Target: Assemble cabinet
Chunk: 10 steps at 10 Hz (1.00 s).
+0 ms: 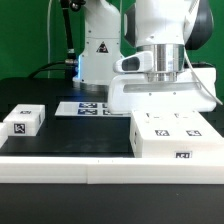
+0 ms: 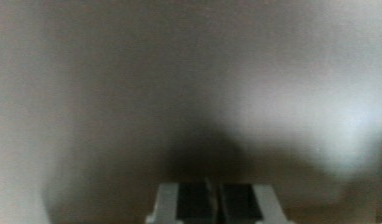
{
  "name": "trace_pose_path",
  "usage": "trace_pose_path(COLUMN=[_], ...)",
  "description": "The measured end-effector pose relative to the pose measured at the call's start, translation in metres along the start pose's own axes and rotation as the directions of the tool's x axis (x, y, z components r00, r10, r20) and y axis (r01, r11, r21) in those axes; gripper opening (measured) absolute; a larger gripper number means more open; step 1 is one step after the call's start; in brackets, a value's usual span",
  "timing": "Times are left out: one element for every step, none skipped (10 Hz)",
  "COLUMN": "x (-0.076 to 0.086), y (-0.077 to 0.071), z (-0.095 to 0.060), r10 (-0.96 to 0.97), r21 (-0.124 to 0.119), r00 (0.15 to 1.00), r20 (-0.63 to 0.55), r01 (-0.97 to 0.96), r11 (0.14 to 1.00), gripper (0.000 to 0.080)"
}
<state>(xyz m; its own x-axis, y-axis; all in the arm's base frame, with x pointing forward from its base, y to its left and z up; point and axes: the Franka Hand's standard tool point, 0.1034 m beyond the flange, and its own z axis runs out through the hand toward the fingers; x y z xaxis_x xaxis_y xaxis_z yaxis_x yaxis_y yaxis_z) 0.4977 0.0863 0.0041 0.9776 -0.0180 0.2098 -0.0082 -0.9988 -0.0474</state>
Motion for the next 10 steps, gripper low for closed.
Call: trace_pose_path(x=[0.0,0.0,0.0,0.0,0.001,0.003,0.006,0.013,0.02,0.023], y=[0.0,0.0,0.0,0.0,-0.002,-0.003,-0.004,-0.006,-0.007,-0.007], z=[0.0,0.0,0.0,0.0,-0.007,-0.022,-0.035,-0.049,-0.063,-0.068], r10=[0.0,0.0,0.0,0.0,-0.009,-0.022,-0.032,-0.037,-0.036,-0.035], r21=[0.0,0.0,0.0,0.0,0.003,0.007,0.012,0.019,0.025,0.027], r00=[1.0,1.0,1.0,1.0,1.0,1.0,0.999,0.999,0.999,0.999], r20=[0.0,0.0,0.0,0.0,0.001,-0.002,0.0,0.007,0.013,0.015], r01=[0.0,0.0,0.0,0.0,0.009,0.022,0.032,0.037,0.036,0.035], r11=[1.0,1.0,1.0,1.0,1.0,1.0,0.999,0.999,0.999,0.999], gripper=[0.0005,0.0002,0.0002,0.0002,0.0002,0.0002,0.0002,0.0002,0.0002,0.0002])
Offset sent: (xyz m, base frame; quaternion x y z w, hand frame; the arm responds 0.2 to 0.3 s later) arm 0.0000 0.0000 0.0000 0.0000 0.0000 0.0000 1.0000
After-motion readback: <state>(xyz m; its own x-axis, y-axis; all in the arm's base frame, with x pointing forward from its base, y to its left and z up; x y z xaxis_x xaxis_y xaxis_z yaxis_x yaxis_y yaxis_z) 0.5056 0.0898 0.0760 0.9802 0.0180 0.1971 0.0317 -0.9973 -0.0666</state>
